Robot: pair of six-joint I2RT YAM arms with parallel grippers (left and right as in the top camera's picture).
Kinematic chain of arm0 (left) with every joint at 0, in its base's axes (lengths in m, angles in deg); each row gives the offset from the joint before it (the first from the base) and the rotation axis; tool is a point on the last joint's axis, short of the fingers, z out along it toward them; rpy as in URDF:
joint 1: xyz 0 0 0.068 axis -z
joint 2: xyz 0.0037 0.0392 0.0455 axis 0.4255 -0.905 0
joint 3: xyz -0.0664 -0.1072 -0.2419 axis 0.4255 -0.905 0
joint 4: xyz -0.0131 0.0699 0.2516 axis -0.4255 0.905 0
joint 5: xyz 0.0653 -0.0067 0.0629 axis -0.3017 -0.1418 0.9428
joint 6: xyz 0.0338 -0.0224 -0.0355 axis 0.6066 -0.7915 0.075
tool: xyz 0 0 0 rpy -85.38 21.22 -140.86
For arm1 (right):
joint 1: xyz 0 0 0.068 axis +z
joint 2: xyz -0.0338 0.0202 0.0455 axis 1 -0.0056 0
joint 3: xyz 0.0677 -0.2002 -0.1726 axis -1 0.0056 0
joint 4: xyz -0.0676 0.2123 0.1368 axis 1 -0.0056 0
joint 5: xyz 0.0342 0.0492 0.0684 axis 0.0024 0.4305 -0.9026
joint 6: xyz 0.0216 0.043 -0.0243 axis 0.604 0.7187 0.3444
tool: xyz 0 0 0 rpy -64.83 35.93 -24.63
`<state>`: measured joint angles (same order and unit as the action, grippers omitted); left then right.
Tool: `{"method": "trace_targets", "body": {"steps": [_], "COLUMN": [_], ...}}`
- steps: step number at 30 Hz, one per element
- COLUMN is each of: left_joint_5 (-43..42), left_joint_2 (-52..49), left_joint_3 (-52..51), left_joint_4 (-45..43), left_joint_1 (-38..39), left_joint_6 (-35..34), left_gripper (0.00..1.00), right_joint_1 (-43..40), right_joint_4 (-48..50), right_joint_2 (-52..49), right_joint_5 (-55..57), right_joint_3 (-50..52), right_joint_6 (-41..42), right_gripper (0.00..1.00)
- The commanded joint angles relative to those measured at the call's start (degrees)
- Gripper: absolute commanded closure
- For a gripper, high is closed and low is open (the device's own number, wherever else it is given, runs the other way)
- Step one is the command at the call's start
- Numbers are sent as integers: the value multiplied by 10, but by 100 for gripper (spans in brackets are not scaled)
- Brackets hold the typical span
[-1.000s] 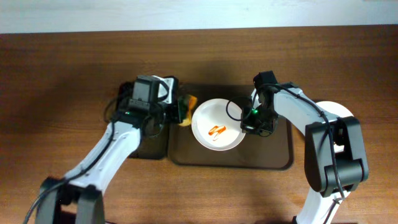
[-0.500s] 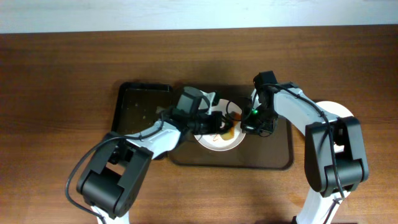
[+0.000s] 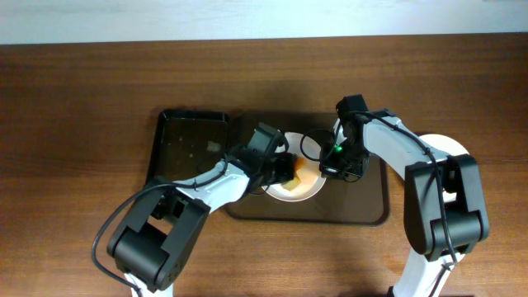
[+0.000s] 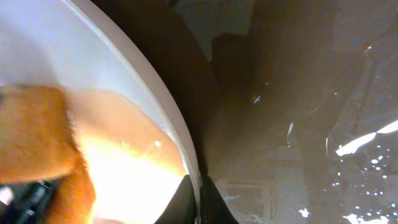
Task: Clean dirty plates on tray and stack at the side
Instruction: 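Scrub the last plate with the sponge in the left gripper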
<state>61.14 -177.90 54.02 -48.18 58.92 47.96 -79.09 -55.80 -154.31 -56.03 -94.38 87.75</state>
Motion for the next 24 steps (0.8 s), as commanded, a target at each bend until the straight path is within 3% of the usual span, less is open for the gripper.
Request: {"method": "trace_targets", "body": {"steps": [1, 6, 10, 12, 19, 22, 24], "left_joint_5": [83, 124, 213, 213, 260, 255, 146], "left_joint_2": [-4, 40, 76, 95, 213, 213, 212], "left_joint_3": [-16, -13, -11, -11, -11, -11, -11], "left_joint_4": [44, 36, -6, 0, 188, 217, 202], "left_joint_1": [-46, -62, -62, -62, -88, -127, -145], "left_joint_6": [66, 186, 189, 188, 188, 170, 188], "left_gripper": [100, 100, 100, 100, 100, 100, 100], "right_joint_1": [3, 3, 3, 3, 3, 3, 3], "right_joint_4": [-8, -10, -14, -14, -5, 12, 12], "right_joint_2": [1, 1, 1, 1, 1, 1, 1], "right_joint_5": [19, 19, 19, 19, 67, 70, 70], "right_joint_3": [7, 7, 7, 7, 7, 7, 7], "right_joint_6": [-12, -12, -12, -12, -18, -52, -50], "right_gripper": [96, 96, 96, 96, 96, 96, 96]}}
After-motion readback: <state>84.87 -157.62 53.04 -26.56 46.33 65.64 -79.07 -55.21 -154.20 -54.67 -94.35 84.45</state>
